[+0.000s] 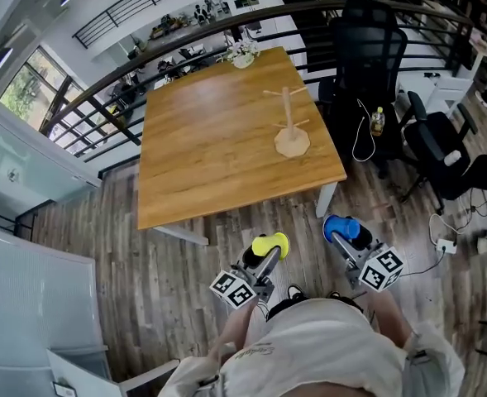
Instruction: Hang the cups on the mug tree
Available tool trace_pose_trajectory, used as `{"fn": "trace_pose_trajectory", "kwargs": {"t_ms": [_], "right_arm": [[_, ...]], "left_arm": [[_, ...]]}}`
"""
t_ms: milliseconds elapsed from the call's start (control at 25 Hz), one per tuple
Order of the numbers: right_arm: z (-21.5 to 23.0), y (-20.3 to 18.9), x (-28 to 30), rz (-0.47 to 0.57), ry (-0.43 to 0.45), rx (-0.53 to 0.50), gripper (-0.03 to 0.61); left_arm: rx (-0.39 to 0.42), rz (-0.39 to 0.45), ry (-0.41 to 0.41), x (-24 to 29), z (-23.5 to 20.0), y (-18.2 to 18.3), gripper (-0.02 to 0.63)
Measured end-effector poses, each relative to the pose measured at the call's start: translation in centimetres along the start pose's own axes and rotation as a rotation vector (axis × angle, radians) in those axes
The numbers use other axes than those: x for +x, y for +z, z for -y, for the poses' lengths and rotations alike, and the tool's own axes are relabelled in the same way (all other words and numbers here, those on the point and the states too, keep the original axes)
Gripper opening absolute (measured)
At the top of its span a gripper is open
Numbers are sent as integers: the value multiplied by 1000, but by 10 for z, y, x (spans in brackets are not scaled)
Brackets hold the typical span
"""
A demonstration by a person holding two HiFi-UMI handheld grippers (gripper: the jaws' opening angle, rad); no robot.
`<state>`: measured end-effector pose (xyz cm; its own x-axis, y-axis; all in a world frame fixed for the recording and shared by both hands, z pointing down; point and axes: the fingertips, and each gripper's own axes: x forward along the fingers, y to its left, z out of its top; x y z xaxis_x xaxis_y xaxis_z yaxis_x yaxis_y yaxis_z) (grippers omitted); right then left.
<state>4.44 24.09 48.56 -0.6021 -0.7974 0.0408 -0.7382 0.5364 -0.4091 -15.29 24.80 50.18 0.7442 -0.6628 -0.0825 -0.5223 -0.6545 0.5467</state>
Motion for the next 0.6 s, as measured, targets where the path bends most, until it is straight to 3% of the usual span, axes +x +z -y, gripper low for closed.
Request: {"fn": "trace_pose_trajectory", "kwargs": {"t_ms": [120,320,480,600], "right_arm": [[0,-11,19,11,-37,-17,258],[-24,-18,42,-16,-32,-4,258],[-34,-21,59,-82,1,-101,258],[-29,-14,67,-53,4,-1,258]], "left_arm": [[76,-93,-19,2,-18,-16,281],[-7,-65,-37,14,-39,-10,279],[-35,-64,-90,28,-41,-8,279],[-76,-76,-76,36,-50,-19,279]]}}
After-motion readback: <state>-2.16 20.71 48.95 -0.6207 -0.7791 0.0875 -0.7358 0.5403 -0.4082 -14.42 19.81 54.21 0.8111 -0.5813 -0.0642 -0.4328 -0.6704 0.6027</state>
